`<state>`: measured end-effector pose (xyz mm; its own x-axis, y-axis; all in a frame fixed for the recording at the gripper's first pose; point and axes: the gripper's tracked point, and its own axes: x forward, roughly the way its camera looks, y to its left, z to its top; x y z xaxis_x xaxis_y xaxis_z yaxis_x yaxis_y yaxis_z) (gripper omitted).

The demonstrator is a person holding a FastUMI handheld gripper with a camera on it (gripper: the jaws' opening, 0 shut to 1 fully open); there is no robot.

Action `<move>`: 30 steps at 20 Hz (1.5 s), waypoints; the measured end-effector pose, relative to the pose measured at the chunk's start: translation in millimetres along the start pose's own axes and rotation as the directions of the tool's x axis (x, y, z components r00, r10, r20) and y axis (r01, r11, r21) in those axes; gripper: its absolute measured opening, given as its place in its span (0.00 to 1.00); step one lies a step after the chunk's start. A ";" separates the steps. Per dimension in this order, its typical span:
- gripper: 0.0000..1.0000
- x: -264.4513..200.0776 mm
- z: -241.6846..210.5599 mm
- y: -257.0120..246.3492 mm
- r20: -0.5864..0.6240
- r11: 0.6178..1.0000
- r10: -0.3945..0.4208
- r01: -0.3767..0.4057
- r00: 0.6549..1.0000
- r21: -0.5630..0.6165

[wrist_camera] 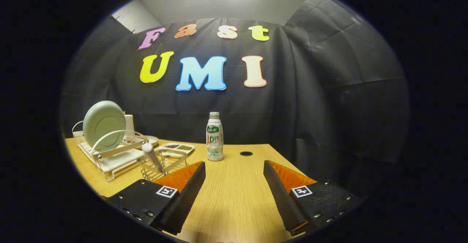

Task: Take the plate from the dish rack, then take the spoon from the basket and place it into the plate.

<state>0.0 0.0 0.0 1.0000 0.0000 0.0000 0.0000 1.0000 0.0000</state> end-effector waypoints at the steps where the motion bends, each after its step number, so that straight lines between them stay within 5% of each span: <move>1: 0.98 11.2 12.1 -2.6 0.022 1.000 -0.016 0.015 1.000 0.022; 6: 0.97 9.1 76.0 -32.6 0.080 0.987 -0.153 0.156 0.985 -0.032; 13: 0.97 -95.7 136.7 -49.6 0.039 0.960 -0.273 0.275 0.961 -0.046; 20: 0.97 -144.5 181.2 25.5 -0.003 0.989 -0.141 0.141 0.990 -0.042; 30: 0.97 -93.1 202.6 204.5 -0.051 0.999 -0.015 0.017 0.999 0.031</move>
<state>-93.1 204.5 202.6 0.9986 -0.0155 -0.0509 0.0171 0.9994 0.0309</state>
